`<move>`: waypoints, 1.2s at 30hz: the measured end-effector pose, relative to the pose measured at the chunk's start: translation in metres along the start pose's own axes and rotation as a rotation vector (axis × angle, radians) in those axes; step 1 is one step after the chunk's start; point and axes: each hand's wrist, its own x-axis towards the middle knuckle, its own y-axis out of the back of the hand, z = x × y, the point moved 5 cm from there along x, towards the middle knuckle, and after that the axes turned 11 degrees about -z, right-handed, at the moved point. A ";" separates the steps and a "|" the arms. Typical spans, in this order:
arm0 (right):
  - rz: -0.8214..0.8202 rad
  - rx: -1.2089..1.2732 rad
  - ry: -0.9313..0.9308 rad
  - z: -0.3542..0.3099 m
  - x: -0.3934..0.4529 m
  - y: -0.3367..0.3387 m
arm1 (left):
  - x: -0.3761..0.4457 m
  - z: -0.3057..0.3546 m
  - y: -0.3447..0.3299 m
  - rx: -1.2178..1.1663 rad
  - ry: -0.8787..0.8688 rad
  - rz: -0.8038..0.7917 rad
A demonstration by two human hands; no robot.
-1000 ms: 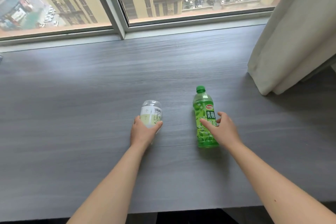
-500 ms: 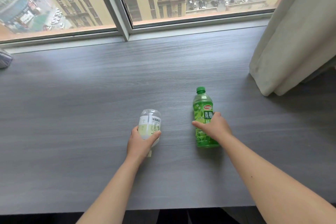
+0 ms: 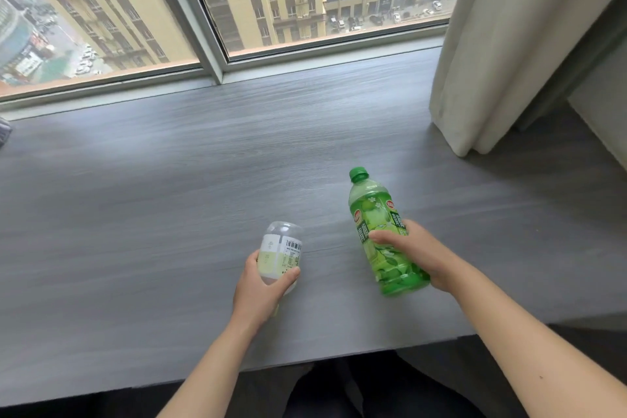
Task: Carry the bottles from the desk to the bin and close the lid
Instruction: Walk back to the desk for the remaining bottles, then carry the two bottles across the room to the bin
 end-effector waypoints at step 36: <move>0.845 0.288 -0.419 0.399 -0.372 -0.099 | -0.154 -0.112 -0.132 0.834 -0.349 -0.696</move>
